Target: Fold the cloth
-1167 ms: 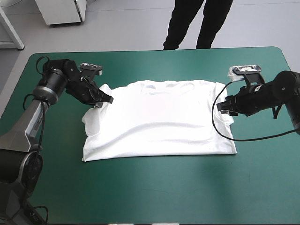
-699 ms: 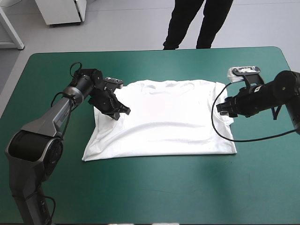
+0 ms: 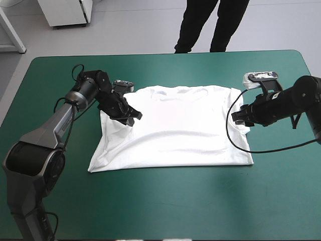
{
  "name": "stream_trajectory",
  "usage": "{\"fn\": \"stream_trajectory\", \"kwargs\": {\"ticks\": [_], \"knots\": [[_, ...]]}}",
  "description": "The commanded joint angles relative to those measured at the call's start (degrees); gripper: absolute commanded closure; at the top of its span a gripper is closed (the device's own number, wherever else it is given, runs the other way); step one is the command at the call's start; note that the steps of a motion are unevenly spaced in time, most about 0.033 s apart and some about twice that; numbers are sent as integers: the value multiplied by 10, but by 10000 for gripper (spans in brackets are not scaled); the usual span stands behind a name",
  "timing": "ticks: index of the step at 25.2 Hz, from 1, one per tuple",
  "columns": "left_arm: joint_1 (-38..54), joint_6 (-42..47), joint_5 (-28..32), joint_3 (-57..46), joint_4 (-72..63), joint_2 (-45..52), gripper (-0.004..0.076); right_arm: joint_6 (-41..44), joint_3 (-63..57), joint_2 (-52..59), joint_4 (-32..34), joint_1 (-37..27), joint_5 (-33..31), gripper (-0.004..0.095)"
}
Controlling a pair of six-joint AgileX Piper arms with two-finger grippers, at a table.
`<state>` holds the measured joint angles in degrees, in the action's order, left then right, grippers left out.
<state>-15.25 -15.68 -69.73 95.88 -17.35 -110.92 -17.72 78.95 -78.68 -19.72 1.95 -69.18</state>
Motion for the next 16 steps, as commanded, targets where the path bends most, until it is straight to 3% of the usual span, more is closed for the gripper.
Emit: {"fn": "stream_trajectory", "kwargs": {"ticks": [1,5,9,13,16], "knots": [[0,5,-39,23,16,81,458,-8,18,33,-16,-3,11,422],[0,36,-40,10,72,170,456,-8,18,66,-4,-2,12,421],[0,58,-41,-83,134,269,435,14,17,80,83,41,-8,421],[0,67,-41,-187,136,357,335,46,15,80,150,93,-21,421],[0,71,-41,-248,139,404,261,56,-2,82,149,111,-23,421]]}}
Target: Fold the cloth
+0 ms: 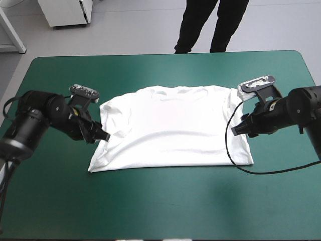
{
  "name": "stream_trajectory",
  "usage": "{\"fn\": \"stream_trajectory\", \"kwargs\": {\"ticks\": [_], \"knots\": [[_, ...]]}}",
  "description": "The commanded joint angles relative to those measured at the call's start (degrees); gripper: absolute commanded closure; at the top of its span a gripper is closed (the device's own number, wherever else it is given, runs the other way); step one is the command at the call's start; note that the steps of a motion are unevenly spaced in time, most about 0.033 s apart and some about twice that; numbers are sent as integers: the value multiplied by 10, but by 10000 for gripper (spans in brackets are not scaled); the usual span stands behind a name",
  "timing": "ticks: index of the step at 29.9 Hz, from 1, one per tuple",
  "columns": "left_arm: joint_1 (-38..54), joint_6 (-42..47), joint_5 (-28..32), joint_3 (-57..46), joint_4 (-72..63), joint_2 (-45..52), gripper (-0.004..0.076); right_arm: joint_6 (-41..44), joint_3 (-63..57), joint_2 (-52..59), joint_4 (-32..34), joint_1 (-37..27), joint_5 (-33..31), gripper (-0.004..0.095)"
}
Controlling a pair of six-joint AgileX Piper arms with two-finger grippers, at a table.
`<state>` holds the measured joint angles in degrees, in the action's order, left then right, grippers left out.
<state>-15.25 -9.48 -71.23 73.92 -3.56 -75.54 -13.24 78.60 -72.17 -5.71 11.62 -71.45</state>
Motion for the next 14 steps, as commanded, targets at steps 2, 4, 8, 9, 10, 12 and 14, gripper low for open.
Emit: {"fn": "stream_trajectory", "kwargs": {"ticks": [2,4,8,9,10,12,14], "knots": [[0,9,-26,-66,7,61,243,13,-22,21,6,14,2,417],[0,9,-26,-99,17,61,239,13,-47,26,14,14,10,410],[0,8,11,-140,36,53,239,30,-97,32,45,14,33,402],[0,8,26,-147,36,47,239,30,-106,31,50,14,35,402],[0,8,37,-150,36,43,239,30,-111,30,54,14,40,402],[0,8,55,-154,39,30,239,33,-123,30,57,14,48,402],[0,8,66,-154,49,11,239,33,-123,30,57,14,52,402]]}}
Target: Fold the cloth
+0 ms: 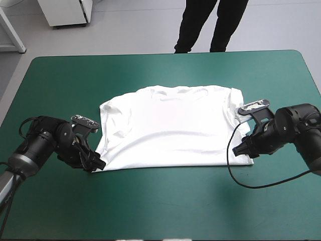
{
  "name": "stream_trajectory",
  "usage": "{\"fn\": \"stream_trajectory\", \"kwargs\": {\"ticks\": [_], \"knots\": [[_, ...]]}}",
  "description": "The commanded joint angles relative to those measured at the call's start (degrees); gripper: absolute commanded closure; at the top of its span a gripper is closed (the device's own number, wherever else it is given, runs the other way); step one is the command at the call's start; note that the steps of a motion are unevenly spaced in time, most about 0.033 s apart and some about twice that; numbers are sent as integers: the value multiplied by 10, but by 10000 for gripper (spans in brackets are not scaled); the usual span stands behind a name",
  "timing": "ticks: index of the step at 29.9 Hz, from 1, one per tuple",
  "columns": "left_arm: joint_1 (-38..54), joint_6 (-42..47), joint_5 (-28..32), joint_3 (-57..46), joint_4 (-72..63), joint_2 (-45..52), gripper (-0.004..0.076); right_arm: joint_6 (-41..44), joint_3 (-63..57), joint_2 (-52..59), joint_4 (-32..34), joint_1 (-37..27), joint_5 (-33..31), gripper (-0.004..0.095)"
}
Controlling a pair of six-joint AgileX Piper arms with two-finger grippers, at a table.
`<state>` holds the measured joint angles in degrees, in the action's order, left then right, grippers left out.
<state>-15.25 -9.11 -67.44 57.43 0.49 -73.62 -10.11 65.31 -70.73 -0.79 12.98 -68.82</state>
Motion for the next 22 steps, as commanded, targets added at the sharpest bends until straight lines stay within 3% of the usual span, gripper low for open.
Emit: {"fn": "stream_trajectory", "kwargs": {"ticks": [1,13,22], "knots": [[0,4,37,11,9,-19,239,3,9,15,11,0,27,402],[43,-34,100,11,-36,-128,239,12,9,15,38,0,41,402],[52,-63,110,11,-95,-189,244,49,3,9,89,-1,38,402]]}}
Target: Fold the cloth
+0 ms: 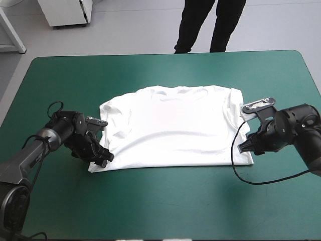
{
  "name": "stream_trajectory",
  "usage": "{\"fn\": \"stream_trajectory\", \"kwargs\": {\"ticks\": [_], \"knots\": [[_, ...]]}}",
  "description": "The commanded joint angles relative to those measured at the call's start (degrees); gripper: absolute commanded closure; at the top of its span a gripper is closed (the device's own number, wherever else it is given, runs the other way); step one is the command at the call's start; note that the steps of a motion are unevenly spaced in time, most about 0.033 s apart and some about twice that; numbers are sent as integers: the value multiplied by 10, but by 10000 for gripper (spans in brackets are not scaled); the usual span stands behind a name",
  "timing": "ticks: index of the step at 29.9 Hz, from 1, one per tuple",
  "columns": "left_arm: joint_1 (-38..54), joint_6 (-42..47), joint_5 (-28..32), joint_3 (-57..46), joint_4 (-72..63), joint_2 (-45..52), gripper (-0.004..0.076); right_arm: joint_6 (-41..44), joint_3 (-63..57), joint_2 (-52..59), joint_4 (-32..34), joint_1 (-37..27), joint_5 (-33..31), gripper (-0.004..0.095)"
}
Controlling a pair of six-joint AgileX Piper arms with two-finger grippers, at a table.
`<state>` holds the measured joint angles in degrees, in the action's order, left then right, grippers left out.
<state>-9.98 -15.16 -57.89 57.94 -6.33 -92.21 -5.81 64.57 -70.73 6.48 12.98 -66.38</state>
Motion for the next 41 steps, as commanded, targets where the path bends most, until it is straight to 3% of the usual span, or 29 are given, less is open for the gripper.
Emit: {"fn": "stream_trajectory", "kwargs": {"ticks": [1,4,9,14,25,28,34,41], "knots": [[-1,-2,13,6,-30,-6,249,10,10,3,19,-2,15,402],[-1,1,8,6,-32,-6,303,12,8,-17,18,-3,17,402],[-1,-1,8,6,-52,-6,482,10,8,-62,-24,-40,21,402],[-1,-21,7,6,-72,-6,447,-15,8,-101,-79,-69,27,402],[-1,-17,15,6,-76,-6,429,-32,8,-201,-95,-69,45,402],[-1,-17,18,6,-76,-8,496,-35,8,-211,-99,-69,53,402],[-1,-22,24,6,-76,-8,745,-35,8,-212,-99,-69,68,402],[-1,-22,22,8,-78,-6,746,-35,7,-237,-109,-69,72,402]]}}
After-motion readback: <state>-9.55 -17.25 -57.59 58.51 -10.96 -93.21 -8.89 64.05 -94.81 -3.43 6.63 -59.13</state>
